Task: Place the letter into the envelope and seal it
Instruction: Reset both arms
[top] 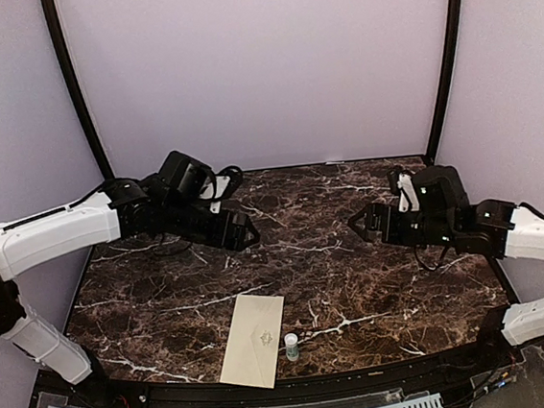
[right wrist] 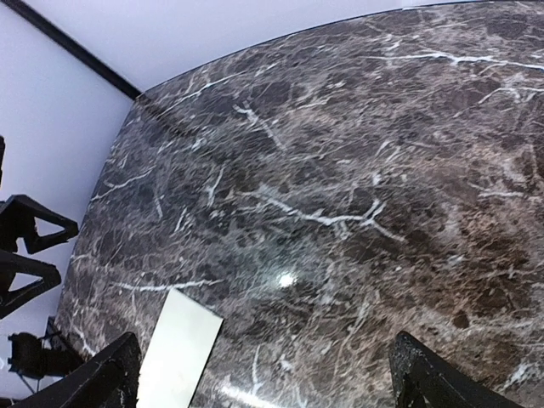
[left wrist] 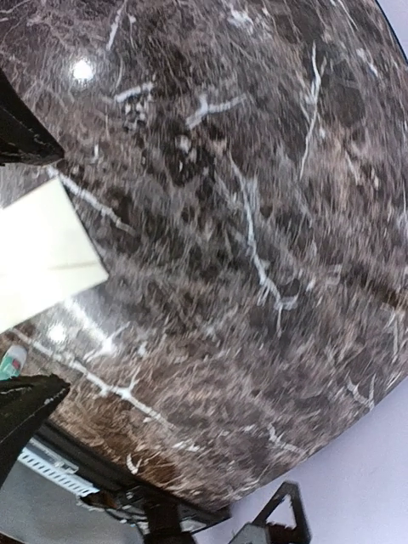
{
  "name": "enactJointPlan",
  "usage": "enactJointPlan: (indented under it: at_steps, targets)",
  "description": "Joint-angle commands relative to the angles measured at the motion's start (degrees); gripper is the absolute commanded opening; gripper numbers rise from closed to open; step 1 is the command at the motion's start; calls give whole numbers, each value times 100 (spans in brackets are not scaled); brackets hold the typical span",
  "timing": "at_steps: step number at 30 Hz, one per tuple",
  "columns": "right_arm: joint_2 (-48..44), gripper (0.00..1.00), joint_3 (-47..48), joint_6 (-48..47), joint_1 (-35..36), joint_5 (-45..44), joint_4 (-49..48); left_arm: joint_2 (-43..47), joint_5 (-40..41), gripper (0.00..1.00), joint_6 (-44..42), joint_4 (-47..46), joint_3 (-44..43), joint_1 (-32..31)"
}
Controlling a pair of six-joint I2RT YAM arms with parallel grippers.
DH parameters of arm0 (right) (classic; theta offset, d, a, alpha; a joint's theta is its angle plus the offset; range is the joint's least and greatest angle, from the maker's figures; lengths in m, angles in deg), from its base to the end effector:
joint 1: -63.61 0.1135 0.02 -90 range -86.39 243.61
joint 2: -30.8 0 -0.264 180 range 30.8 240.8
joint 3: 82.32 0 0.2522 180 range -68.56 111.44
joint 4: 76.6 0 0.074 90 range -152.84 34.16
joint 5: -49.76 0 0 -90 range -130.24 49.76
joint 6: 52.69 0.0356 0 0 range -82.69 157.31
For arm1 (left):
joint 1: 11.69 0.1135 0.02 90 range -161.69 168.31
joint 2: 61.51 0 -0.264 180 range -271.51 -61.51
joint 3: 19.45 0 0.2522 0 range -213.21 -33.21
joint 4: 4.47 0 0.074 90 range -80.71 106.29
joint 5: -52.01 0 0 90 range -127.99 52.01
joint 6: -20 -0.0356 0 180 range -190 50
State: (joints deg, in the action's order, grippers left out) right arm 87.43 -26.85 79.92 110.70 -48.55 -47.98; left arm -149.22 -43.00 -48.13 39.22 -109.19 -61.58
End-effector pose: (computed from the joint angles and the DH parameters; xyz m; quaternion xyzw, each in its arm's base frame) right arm 0.1547 0.1589 0.2746 0.0026 0.8636 0.3084 0.3989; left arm 0.2188 -0.2645 0.3135 0.2380 0.8800 -0.2721 0.3081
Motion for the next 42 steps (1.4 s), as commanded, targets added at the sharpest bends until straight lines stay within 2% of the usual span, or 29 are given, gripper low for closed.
enactJointPlan:
  at_steps: [1,2,5,6,8,9,10,12,13,15,20,27,33,42]
  targets:
    - [482,99,58,-748,-1011,655,-317,776,90,84,157,-1372,1190,1397]
    - [545,99,50,-873,-1346,779,-390,1052,-65,84,207,-1847,1384,1694]
    - [572,99,3,-1339,-2158,1051,-613,1733,-327,86,514,-2972,2436,3237]
    - [527,99,-42,-1459,-2461,1132,-703,1854,-343,87,565,-3176,2854,3533]
    - [404,98,-184,-1654,-3075,1393,-976,2208,-363,89,686,-3765,3429,4621]
    - [322,99,-273,-1699,-3378,1495,-1138,2390,-270,91,773,-4059,3602,4796]
    - [221,99,-398,-1731,-3656,1602,-1343,2482,-179,93,829,-4216,3943,5239]
    - [10,99,-699,-1816,-4094,1650,-1839,2740,277,97,826,-4688,4447,5523]
    - [-106,99,-870,-1863,-4238,1535,-2090,2912,727,98,783,-5085,4621,5546]
    - [-411,99,-1244,-2024,-4328,1182,-2731,3173,1023,99,565,-5715,5125,5578]
    - [-1197,99,-2482,-2655,-4332,395,-4289,3779,1199,99,-345,-7165,6371,5576]
    - [-1271,99,-3873,-3038,-4332,-102,-6318,3372,1395,99,-946,-8315,7158,5569]
    - [-1439,99,-4126,-3129,-4336,-318,-6504,2876,1230,99,-892,-8474,7009,5569]
    - [-1512,99,-4290,-3119,-4332,-420,-6517,2854,1053,99,-971,-8561,7042,5571]
